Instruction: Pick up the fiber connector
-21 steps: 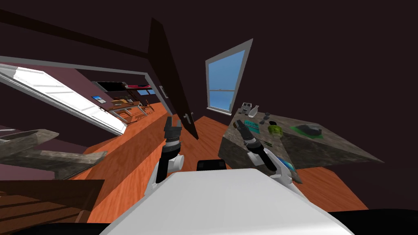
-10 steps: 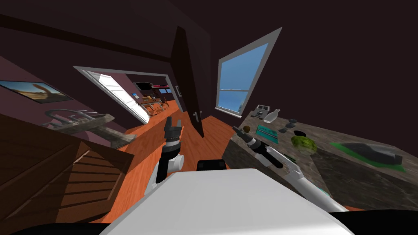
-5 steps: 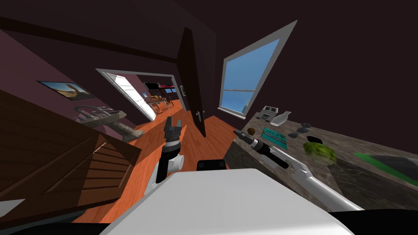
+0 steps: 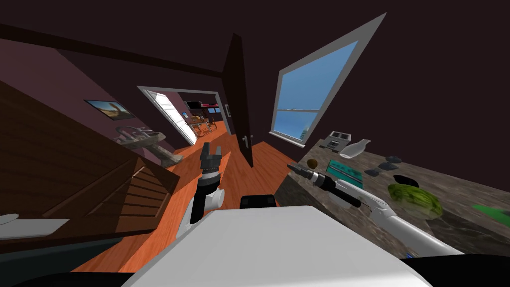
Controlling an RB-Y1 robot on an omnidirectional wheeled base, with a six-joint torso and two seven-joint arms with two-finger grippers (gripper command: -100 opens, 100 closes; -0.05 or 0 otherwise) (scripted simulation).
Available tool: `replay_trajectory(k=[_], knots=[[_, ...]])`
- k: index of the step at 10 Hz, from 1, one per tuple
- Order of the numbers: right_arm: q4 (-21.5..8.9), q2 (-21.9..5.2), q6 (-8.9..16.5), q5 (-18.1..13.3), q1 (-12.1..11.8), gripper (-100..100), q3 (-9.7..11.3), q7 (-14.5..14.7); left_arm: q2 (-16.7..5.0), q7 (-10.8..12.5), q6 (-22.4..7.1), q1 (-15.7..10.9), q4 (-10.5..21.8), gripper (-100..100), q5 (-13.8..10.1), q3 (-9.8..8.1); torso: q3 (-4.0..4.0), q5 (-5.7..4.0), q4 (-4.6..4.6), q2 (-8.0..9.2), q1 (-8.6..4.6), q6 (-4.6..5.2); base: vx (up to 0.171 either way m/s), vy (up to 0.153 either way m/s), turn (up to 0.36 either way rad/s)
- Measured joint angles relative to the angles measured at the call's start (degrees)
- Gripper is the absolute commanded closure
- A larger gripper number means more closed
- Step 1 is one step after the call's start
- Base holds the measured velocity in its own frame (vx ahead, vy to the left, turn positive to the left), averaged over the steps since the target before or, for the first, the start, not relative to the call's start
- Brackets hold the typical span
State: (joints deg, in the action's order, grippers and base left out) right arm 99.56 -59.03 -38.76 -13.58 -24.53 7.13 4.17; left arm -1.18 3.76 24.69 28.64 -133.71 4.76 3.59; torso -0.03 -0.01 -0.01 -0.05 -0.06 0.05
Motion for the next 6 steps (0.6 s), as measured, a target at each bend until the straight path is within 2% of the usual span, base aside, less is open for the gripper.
replay_trajectory(k=[5, 6], knots=[[-5.7, -6.9, -0.6, -2.9, -1.2, -100, 1.4, 0.7, 0.0, 0.0, 0.0, 0.0, 0.0, 0, 0.0, 0.0, 0.01, -0.01, 0.01, 0.02, -0.02, 0.03, 0.01, -0.013, 0.084], [-7.6, -8.3, -0.6, -4.0, -0.7, -100, 2.4, 0.7, 0.0, 0.0, 0.0, 0.0, 0.0, 0, 0.0, 0.0, 0.01, -0.01, 0.0, 0.02, -0.02, 0.01, 0.005, -0.014, 0.051]])
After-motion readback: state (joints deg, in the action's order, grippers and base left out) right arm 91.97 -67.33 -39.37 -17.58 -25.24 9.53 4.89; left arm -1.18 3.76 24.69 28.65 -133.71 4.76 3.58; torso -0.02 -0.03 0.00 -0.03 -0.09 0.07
